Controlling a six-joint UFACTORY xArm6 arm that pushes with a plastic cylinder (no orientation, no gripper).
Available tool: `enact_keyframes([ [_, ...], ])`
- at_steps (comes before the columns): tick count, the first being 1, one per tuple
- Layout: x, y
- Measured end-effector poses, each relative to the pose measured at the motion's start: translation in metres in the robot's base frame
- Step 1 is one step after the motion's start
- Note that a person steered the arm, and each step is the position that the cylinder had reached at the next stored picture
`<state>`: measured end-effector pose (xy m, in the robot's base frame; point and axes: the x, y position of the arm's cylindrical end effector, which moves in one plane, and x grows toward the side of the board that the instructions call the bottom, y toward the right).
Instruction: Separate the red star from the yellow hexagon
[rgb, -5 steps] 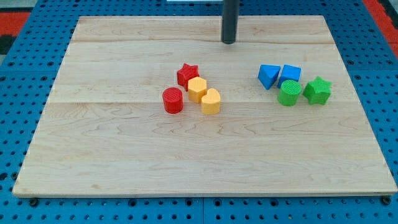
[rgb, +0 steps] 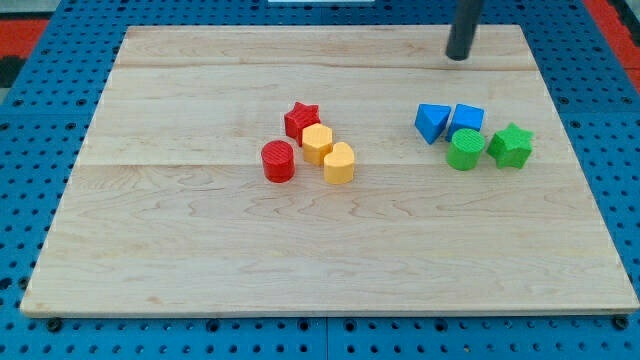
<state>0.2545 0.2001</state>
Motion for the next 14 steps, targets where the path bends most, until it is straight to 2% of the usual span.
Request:
enact_keyframes([
  [1, 0.024, 0.014],
  [2, 0.050, -0.011],
  [3, 0.045, -0.048],
  [5, 0.045, -0.058],
  [6, 0.047, -0.083],
  [10, 0.041, -0.089],
  [12, 0.080, -0.078],
  [13, 0.082, -0.096],
  [14, 0.107, -0.120],
])
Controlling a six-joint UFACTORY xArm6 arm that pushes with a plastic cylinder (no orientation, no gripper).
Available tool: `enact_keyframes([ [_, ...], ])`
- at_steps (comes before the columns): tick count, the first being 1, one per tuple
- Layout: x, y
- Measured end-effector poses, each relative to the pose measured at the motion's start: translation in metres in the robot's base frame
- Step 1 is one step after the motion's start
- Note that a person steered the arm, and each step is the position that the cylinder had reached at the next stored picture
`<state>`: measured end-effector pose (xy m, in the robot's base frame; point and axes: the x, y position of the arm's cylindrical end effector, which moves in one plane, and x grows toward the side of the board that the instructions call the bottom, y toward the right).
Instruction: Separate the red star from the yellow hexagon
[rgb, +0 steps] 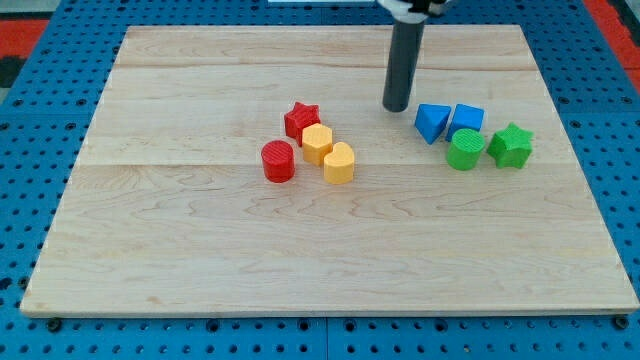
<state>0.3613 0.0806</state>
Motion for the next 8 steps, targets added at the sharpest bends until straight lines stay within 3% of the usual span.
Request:
enact_keyframes([
  [3, 0.060, -0.046],
  [4, 0.063, -0.127],
  [7, 0.000, -0.089],
  [8, 0.004, -0.020],
])
